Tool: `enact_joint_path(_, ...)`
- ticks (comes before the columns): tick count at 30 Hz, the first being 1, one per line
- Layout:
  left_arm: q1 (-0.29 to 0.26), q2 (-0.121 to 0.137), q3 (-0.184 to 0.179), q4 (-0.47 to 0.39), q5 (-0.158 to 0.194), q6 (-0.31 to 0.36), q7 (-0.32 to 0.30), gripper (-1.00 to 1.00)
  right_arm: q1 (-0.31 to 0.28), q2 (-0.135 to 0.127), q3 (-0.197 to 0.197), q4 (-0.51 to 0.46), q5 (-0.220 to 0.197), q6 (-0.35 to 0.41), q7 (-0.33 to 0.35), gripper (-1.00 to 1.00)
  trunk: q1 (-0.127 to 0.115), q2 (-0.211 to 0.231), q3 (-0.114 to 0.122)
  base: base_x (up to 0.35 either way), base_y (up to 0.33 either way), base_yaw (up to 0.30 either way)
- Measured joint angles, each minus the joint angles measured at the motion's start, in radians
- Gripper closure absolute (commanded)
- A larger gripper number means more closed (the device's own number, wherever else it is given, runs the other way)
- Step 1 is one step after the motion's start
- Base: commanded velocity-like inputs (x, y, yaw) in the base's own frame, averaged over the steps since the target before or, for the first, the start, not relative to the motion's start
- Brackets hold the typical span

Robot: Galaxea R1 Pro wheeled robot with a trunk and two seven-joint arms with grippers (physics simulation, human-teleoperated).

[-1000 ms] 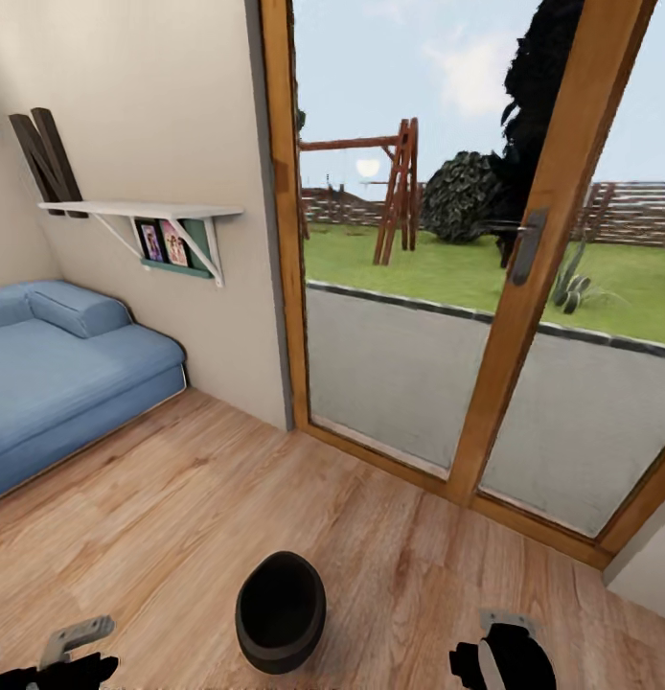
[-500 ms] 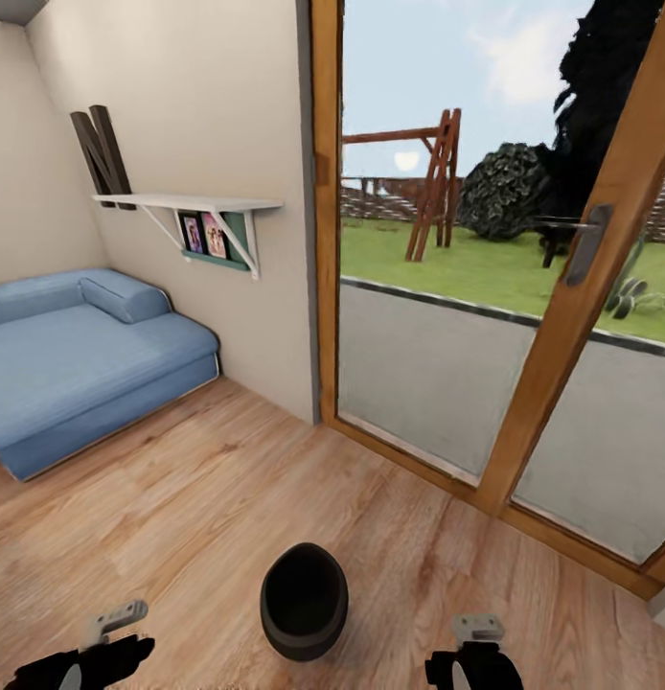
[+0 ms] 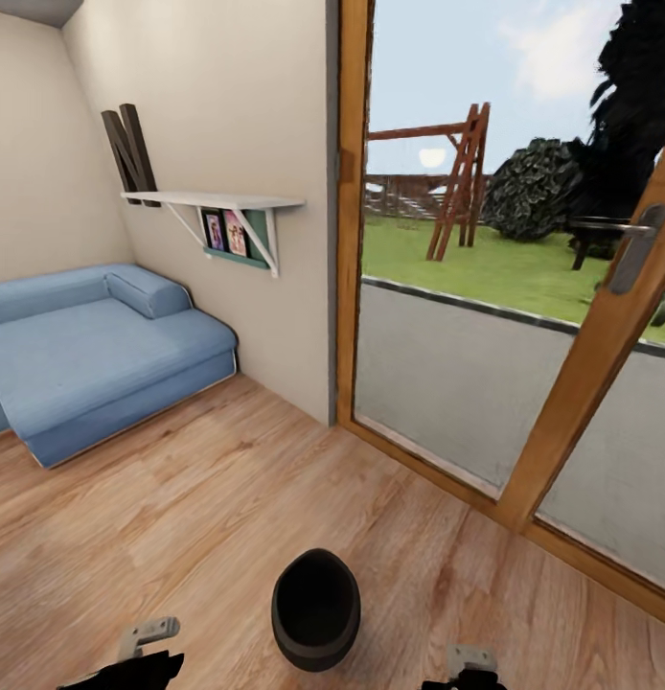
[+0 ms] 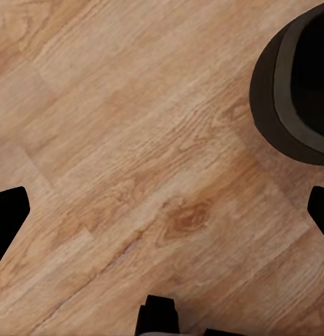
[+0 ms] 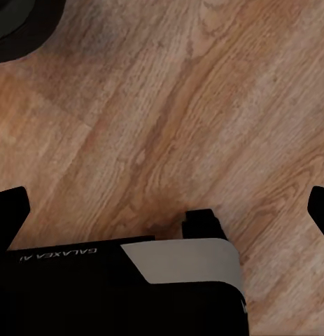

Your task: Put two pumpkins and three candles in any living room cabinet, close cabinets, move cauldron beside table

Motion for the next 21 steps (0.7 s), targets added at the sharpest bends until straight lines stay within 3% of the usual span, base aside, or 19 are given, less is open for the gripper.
enact_joint_path(14, 0.000, 0.000, -0.018, 0.002, -0.002, -0.005, 0.000, -1.00, 0.000, -0.001, 0.001, 0.061, -0.019, -0.152, 0.002, -1.00, 0.000, 0.000, 0.000, 0.024, -0.167, 0.000)
enact_joint_path(21, 0.000, -0.001, -0.024, 0.003, -0.002, -0.005, 0.000, -1.00, 0.000, -0.001, 0.002, 0.062, -0.018, -0.216, 0.000, -1.00, 0.000, 0.000, 0.000, 0.010, -0.033, 0.000)
